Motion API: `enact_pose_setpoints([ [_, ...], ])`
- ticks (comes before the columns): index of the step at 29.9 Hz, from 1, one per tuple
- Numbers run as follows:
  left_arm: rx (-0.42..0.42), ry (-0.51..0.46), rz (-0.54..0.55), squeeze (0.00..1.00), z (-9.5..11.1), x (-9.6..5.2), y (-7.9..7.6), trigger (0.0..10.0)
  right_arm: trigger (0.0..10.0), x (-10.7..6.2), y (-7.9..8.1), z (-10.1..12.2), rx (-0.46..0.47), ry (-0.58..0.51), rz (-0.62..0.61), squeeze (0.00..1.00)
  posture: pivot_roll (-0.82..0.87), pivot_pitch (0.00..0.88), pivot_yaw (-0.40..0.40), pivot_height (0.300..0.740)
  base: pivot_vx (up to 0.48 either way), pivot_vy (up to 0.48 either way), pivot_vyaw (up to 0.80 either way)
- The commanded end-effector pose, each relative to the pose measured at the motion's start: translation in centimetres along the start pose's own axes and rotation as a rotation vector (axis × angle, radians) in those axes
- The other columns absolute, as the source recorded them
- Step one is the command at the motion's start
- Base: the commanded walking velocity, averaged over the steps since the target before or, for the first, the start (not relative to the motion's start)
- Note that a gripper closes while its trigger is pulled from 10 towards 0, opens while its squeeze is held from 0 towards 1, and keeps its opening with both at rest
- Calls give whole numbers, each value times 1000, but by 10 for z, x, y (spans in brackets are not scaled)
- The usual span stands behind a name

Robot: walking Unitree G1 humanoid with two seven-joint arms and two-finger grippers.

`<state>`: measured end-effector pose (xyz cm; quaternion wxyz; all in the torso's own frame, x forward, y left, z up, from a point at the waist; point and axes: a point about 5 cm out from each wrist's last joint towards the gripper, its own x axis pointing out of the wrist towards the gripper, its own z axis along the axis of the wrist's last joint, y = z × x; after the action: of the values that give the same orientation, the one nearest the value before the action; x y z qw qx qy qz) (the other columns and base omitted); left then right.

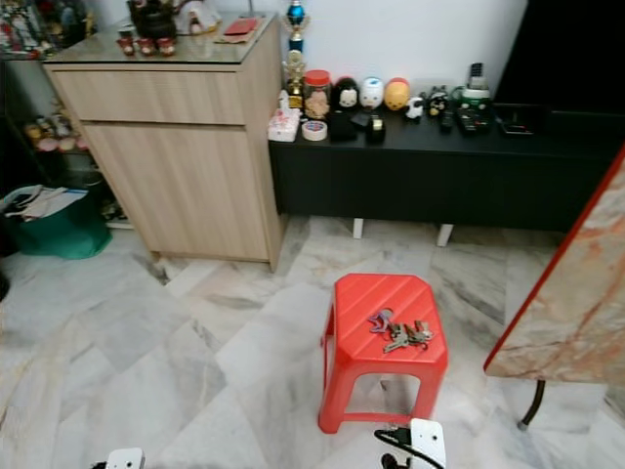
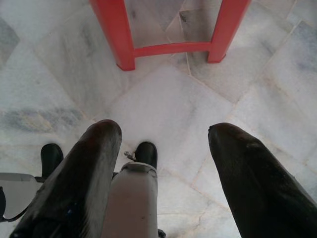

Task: Hang keys on a hook

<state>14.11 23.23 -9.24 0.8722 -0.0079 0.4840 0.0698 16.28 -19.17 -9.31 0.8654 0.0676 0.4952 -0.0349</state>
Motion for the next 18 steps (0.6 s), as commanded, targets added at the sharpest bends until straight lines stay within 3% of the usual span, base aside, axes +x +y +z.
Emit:
enact_pose_setpoints([
  [1,-9,3,2,0,-1,-1,3,10000,10000,0,-2,2,0,-6,-5,0,27,0,-22,740,0,0,0],
  [18,-11,12,11,0,-6,-3,13,10000,10000,0,-3,3,17,-10,-12,0,26,0,-29,740,0,0,0],
])
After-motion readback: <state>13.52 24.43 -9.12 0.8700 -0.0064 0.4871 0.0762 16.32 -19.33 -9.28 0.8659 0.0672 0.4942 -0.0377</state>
